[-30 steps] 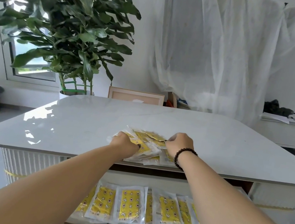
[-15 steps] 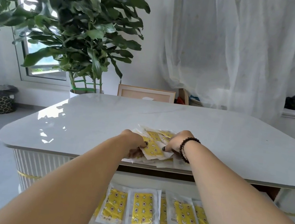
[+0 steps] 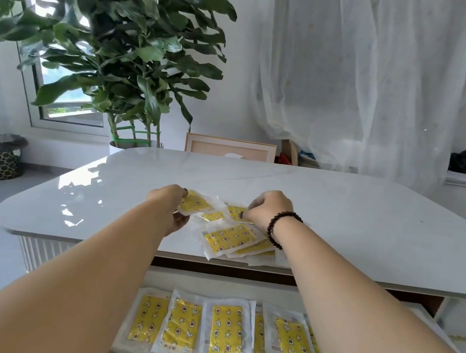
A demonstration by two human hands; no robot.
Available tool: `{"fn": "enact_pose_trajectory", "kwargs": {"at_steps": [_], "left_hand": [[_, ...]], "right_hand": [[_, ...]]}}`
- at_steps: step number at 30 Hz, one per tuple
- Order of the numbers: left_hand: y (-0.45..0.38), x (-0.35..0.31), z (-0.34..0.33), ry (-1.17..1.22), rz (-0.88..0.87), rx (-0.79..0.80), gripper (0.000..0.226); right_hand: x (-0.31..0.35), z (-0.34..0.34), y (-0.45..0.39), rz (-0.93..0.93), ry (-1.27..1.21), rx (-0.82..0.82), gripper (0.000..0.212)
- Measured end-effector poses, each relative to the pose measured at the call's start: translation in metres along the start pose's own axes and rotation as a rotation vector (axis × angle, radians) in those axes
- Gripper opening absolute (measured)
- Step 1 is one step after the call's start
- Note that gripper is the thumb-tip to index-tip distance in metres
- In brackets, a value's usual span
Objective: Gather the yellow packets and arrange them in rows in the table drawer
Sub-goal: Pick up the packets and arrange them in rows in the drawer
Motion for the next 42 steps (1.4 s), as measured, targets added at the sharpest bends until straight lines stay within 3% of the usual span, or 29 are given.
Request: {"fn": "enact_pose_trajectory", "kwargs": {"at_steps": [3,5,7,10,12,16,18,21,25,31,35,38,42], "left_hand": [[0.000,-0.009,0.014,0.004,-0.022,0.080,0.022],[0.004,-0.013,0.021,-0.053,-0.046,0.111,0.020],[0.008,-0.017,0.029,-0.099,-0.080,0.121,0.022],[0.014,-0.023,0.037,-0.140,-0.113,0.151,0.023],[0.018,-0.026,0.042,-0.144,-0.130,0.178,0.019],[0.026,-0.031,0.046,-0.175,-0.163,0.184,0.008],[0.030,-0.032,0.046,-0.208,-0.178,0.160,0.007],[0.033,-0.036,0.047,-0.232,-0.221,0.106,0.013],[0.037,-0.040,0.042,-0.215,-0.264,0.066,0.020],[0.052,-0.040,0.023,-0.130,-0.258,0.111,0.021],[0.059,-0.042,0.013,-0.088,-0.262,0.148,0.011],[0.059,-0.042,0.010,-0.076,-0.266,0.159,0.012],[0.056,-0.044,0.013,-0.085,-0.291,0.125,0.015]], "right_hand": [[0.013,-0.024,0.014,0.011,0.217,0.154,0.069],[0.011,-0.037,0.016,-0.024,0.380,0.156,0.088],[0.010,-0.045,0.017,-0.057,0.475,0.137,0.097],[0.009,-0.049,0.023,-0.150,0.423,0.175,0.103],[0.011,-0.046,0.026,-0.146,0.380,0.211,0.090],[0.030,-0.031,0.025,-0.042,0.295,0.218,0.017],[0.035,-0.021,0.019,-0.054,0.152,0.210,0.015],[0.039,-0.001,0.014,-0.136,-0.314,0.088,0.004],[0.039,0.004,0.018,-0.240,-1.039,0.040,0.026],[0.057,-0.019,0.027,-0.121,-0.998,0.210,0.035],[0.061,-0.020,0.028,-0.005,-0.673,0.220,0.017],[0.057,-0.021,0.026,0.007,-0.520,0.258,0.035],[0.052,-0.020,0.025,-0.072,-0.838,0.275,0.017]]}}
Point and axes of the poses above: each hand's wrist, its own y-axis away from the middle knuckle, its own z-axis out of the back of the hand, x = y × z, the point moved 7 cm from there along -y, towards the middle knuckle, and after that the axes turned 1 degree about -x, right-handed, at the moved point
